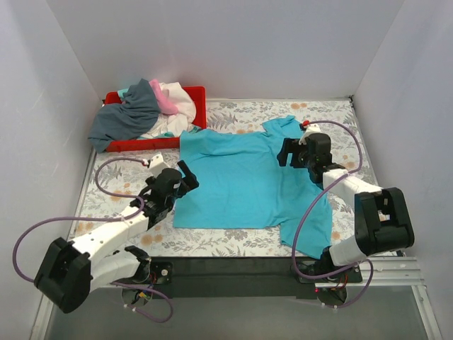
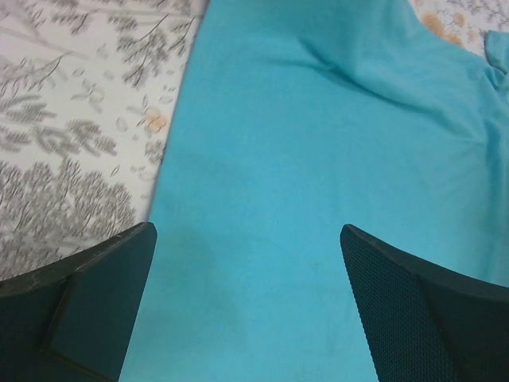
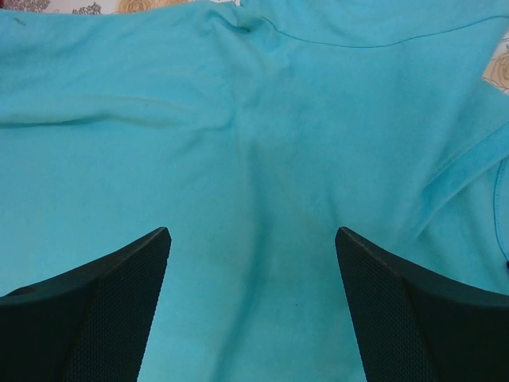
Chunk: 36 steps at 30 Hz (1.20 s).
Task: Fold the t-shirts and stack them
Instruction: Fold the tshirt
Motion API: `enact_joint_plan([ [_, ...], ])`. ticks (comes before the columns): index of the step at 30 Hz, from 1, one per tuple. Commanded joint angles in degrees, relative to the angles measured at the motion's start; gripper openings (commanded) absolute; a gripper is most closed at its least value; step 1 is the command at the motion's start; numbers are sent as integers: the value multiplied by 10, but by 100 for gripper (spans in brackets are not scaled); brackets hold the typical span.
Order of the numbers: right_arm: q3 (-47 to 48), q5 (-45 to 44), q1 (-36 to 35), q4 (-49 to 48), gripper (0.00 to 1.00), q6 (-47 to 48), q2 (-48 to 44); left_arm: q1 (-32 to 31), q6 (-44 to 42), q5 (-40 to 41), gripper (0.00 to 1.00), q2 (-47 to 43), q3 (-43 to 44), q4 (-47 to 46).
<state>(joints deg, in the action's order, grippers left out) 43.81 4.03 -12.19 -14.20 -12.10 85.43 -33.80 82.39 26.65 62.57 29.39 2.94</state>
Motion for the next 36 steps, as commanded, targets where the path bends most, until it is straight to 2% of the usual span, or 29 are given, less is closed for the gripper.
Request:
enact_joint_plan([
  [1,-26,-3,14,-47,77,-6,-38,-5,100,24,93,-65,-6,163],
  [7,-66,19,46,-60,78,-11,-72,-6,149,-23,90,-107,-13,281],
  [15,-104,34,66,-80,79,-21,-107,-7,199,-126,84,-130,-34,356],
  [23,-116,45,76,-91,79,-26,-111,-15,211,-162,79,-92,-28,363],
  [30,-121,48,81,-96,79,-28,-112,-16,210,-160,73,-60,-17,371],
  [33,-122,51,83,-100,79,-29,-111,-16,216,-155,68,-67,-24,366],
  [36,-121,55,84,-102,79,-30,-107,-16,224,-161,55,-74,-37,361],
])
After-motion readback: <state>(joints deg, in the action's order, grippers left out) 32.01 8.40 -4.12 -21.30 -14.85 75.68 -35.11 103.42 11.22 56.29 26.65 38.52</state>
